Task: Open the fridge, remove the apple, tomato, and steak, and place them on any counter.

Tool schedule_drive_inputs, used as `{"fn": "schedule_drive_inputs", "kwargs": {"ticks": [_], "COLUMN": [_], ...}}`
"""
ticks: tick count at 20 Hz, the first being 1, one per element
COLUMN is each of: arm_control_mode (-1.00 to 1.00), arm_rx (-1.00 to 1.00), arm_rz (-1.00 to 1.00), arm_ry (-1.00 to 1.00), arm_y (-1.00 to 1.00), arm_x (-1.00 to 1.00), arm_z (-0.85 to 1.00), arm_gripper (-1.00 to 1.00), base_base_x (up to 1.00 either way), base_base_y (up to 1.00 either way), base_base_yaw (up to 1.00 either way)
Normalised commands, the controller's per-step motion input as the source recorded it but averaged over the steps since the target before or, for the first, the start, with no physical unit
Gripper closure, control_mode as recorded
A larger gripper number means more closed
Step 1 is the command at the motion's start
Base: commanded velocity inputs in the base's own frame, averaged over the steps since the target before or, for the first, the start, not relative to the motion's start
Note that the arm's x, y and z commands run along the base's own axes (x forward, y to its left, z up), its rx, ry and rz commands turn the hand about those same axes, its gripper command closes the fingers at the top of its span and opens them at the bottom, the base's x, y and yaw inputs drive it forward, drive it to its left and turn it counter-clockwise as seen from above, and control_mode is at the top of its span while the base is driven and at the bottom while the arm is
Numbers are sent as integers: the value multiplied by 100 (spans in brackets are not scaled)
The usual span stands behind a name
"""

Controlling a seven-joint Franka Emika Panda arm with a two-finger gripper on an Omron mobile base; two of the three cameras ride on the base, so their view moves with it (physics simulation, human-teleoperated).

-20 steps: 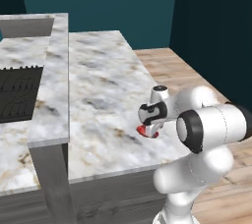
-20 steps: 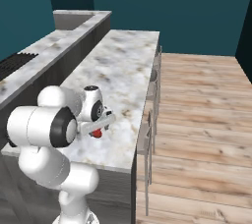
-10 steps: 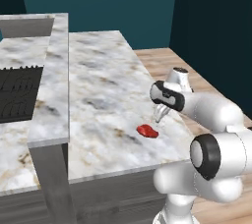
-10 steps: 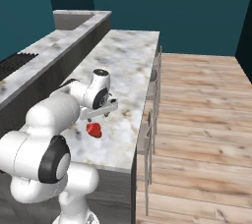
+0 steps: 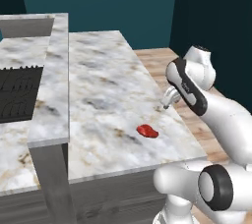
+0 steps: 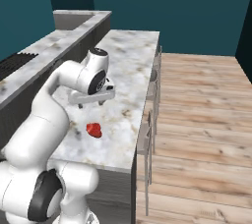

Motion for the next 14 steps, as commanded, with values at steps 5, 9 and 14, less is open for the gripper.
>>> {"fn": "schedule_drive_inputs", "kwargs": {"ticks": [5,9,14], "arm_control_mode": [-100,-100,-100], "arm_rx": [1,-1,0], "arm_rz": [-17,-26,-27], "arm_ry": [-2,-4,-1], "arm_y": [14,25,6], "arm_x": [-71,-78,-65], "arm_z": [81,59,54], "arm_gripper": [-100,-100,-100], "base_base_x": [0,0,0], "base_base_y": [0,0,0], "base_base_yaw": [0,0,0]}}
